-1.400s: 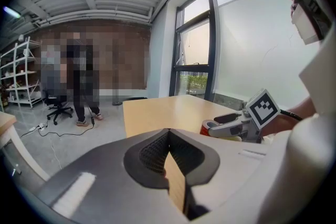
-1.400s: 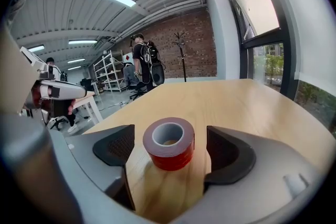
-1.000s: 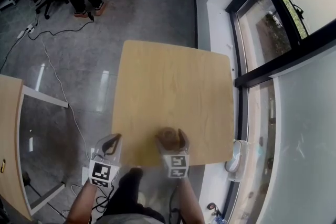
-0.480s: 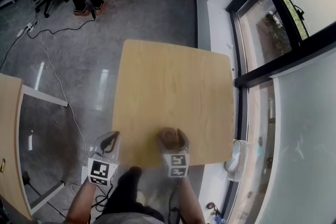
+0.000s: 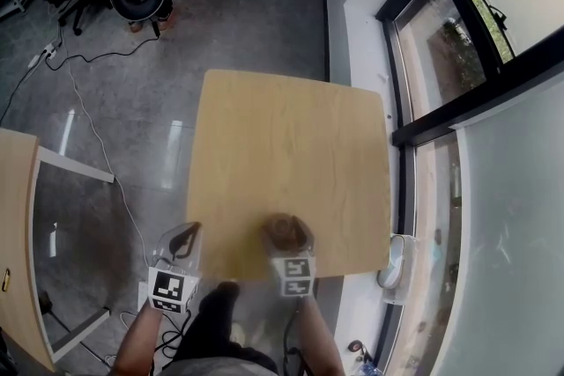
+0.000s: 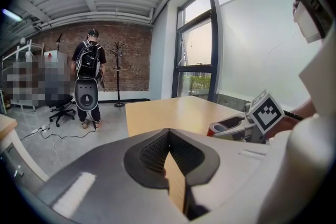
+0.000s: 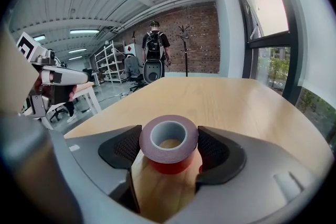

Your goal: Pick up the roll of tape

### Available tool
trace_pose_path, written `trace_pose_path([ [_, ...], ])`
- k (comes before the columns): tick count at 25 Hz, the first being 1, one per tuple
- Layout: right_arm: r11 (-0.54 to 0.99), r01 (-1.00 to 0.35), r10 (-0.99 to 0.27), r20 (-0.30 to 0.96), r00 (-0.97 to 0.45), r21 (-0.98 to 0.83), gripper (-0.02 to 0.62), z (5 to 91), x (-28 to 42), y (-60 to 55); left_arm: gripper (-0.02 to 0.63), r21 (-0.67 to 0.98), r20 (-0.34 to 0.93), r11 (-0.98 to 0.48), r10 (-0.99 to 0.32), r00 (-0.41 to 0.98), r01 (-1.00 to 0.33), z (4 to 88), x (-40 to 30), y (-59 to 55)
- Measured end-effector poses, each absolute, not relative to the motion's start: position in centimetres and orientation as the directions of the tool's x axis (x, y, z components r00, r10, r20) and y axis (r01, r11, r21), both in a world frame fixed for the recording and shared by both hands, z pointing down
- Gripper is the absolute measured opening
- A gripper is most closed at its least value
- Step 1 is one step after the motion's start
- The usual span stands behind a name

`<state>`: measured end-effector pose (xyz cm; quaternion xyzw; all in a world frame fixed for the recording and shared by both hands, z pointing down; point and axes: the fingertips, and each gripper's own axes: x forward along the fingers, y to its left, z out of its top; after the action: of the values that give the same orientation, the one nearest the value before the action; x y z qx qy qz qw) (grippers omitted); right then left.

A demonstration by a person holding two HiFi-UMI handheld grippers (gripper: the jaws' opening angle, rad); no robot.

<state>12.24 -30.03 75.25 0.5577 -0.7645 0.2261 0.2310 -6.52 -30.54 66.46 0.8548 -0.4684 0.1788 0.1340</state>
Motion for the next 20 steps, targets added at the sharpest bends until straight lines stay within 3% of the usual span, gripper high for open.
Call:
trace_pose_path([
  [20,0.291,-0.95,-0.789,0.534,-0.303,-0.11,0.347,70.7,12.7,-29.8,0.0,-0.016,0.393,-0.542,-0.776,0.493,-0.84,62.2,-5.9,-28.5],
])
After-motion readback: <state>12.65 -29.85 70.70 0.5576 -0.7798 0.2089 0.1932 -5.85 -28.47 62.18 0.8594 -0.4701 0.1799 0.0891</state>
